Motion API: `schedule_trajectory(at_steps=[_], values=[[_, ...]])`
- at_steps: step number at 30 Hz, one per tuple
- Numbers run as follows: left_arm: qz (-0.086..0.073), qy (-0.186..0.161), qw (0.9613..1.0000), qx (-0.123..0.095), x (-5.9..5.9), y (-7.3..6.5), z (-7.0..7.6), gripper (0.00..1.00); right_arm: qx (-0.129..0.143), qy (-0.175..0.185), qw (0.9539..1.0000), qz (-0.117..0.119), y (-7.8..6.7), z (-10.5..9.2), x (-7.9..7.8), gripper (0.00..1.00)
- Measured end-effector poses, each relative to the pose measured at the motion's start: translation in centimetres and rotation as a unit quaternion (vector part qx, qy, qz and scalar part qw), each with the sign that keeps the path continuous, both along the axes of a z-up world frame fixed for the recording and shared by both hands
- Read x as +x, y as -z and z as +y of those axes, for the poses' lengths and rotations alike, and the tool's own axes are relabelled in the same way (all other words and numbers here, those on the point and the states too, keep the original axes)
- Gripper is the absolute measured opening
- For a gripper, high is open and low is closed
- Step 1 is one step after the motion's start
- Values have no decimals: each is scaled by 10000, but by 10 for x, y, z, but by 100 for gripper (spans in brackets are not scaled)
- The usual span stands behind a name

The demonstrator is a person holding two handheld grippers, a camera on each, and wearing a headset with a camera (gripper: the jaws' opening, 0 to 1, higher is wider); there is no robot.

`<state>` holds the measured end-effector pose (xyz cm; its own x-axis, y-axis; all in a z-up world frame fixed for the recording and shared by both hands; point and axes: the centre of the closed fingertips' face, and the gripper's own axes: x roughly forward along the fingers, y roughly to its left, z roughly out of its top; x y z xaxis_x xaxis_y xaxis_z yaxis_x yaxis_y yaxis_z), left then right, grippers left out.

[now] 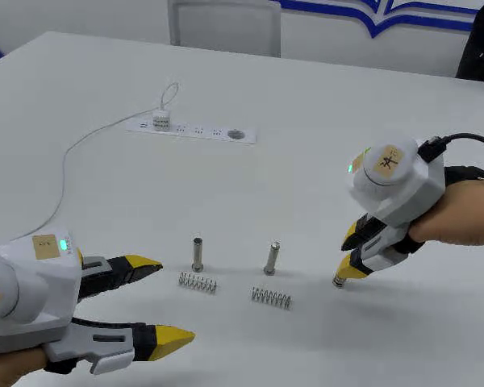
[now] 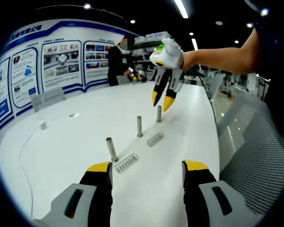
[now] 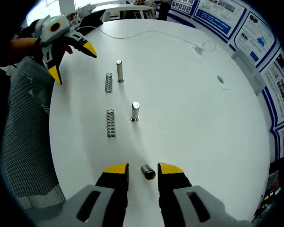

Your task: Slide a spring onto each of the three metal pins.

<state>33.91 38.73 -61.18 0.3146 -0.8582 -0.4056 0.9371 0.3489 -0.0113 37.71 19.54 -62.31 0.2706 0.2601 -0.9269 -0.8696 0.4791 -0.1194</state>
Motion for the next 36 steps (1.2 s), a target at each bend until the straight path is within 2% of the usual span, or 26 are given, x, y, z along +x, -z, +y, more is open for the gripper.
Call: schedule_trajectory(at_steps=[7,17,27,36], values=[[-22,10,10000,-7,0,-1,-1,60,104,-226,9997,39,1,25,-7,23],[-32,12,10000,3,0,-1,-1,59,224,-512,9981,252,21,57,-19,20],[-7,45,10000,16,-2,1,-3,58,177,-605,9973,387,43,65,-21,17],[14,62,10000,27,-1,2,-3,57,126,-657,9969,426,54,68,-21,15]])
